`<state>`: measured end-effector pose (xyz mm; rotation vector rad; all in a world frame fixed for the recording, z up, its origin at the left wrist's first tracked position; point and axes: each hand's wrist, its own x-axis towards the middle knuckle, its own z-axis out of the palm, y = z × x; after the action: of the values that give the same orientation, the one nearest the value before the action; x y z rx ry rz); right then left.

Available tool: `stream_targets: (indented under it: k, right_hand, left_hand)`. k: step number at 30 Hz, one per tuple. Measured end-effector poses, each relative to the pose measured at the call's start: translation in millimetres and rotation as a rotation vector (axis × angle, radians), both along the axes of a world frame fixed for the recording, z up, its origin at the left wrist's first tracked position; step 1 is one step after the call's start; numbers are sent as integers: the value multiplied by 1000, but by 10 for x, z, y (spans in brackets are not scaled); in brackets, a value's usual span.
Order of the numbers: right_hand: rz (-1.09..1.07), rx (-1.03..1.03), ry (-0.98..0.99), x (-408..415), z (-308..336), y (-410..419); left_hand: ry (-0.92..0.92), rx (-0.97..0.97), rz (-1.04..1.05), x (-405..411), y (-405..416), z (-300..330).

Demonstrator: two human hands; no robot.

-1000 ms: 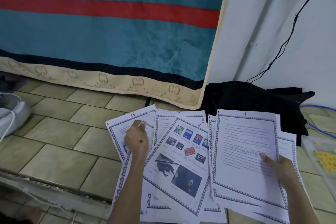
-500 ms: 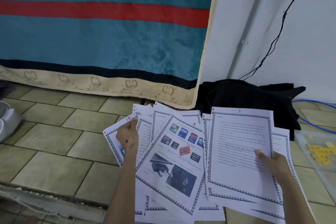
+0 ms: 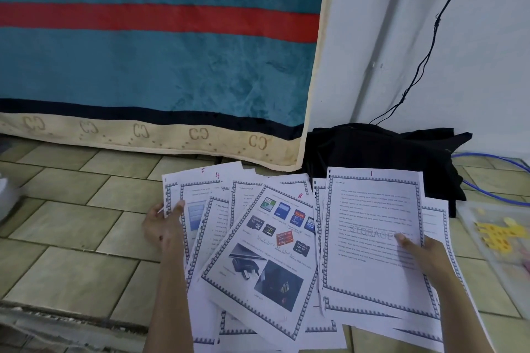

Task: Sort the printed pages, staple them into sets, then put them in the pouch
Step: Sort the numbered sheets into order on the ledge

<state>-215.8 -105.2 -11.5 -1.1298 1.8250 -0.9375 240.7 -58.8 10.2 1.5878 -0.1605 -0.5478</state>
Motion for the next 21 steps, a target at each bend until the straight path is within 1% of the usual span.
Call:
stream_targets:
  k: [3,6,7,8,10,11,12,14,17,19,21]
  right_hand:
    - [0,5,-15,13,18,9]
    - [-2,9,-35,27,34,18]
    - [-3,10,-37,27,29,15]
    - [-3,16,-33,22,19,10]
    - [-3,25,-30,12,1,1]
    - [-3,28,-32,15,2,2]
    - [-4,30,-33,14,3,3]
    - [-5,26,-38,23,14,8]
    - [-6,24,-47,25,12,4]
    - [-2,30,-49,11,-11,-4]
    - [9,35,-48,15,-28,-9]
  left_hand:
    - [39,-17,26,30,15,10]
    - [-16,30,25,21,34,0]
    - [-94,72,22,2,34,5]
    - [-228,150,18,-17,25,-4]
    - [-556,341,-14,-71,11,-39]
    - [-660,424,-53,-110,-5,-53]
    - [-687,486,-117,-146,-31,-60]
    - [-618,586,-228,-200,-83,-96]
    - [-485,634,-250,-167,-147,-165]
    - [-386,565,-227,-117,-170,-155]
    - [-336,413,-196,-136,-172,-36]
